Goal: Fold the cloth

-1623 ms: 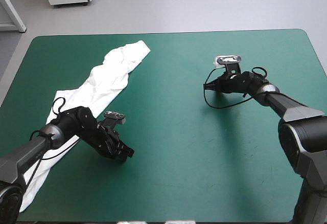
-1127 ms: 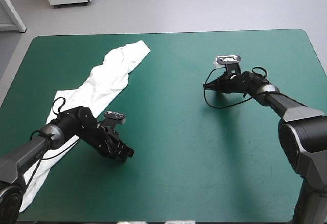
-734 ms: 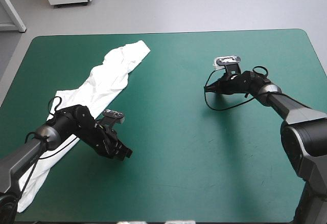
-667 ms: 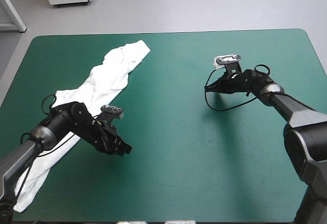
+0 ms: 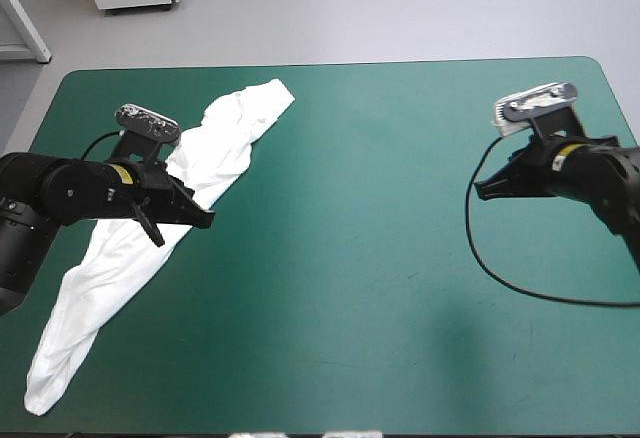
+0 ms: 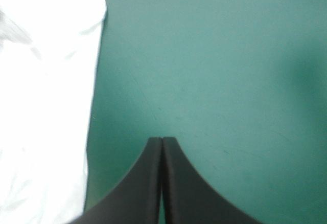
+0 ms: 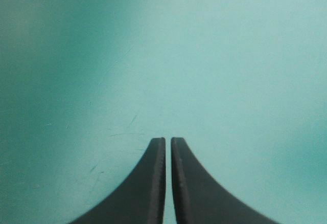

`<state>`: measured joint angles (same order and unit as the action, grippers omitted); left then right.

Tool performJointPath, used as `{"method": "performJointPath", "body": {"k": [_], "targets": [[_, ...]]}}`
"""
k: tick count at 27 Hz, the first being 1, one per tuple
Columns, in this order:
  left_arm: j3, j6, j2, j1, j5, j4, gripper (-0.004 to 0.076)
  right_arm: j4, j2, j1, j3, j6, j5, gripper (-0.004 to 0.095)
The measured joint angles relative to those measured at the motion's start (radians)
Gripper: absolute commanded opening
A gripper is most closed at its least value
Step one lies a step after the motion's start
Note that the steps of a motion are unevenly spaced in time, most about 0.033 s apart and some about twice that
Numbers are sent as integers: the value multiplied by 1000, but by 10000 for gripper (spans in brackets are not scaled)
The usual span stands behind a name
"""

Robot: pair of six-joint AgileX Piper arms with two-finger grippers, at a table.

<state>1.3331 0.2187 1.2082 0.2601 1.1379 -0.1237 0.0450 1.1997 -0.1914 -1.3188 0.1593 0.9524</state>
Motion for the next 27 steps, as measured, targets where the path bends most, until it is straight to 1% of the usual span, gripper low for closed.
{"method": "performJointPath", "body": {"k": [1,2,3,4,5,6,7,9,12,17,23,27], "targets": [[5,-2,3,0,-49,23,104,31,-76,0,0,-31,23,246],[7,-5,7,0,-75,29,193,44,-115,0,0,-47,37,358],[8,-11,22,0,-115,45,245,55,-184,0,0,-71,74,394],[8,-14,31,0,-128,55,336,56,-208,0,0,-83,89,458],[8,-41,63,0,-154,95,372,58,-258,0,0,-108,128,476],[8,-55,79,0,-167,124,414,58,-275,0,0,-114,141,491],[8,-81,107,0,-181,165,433,58,-294,0,0,-122,157,498],[14,-119,153,-3,-202,232,441,58,-319,0,0,-135,177,500],[63,-152,268,-34,-194,273,441,47,-336,0,0,-145,211,500],[241,-138,489,-115,-144,267,446,-5,-336,0,0,-149,238,501],[493,-100,720,-157,-99,212,447,-14,-336,0,0,-149,237,500],[572,-93,846,-162,-86,193,447,-12,-336,0,0,-149,236,500]]}}
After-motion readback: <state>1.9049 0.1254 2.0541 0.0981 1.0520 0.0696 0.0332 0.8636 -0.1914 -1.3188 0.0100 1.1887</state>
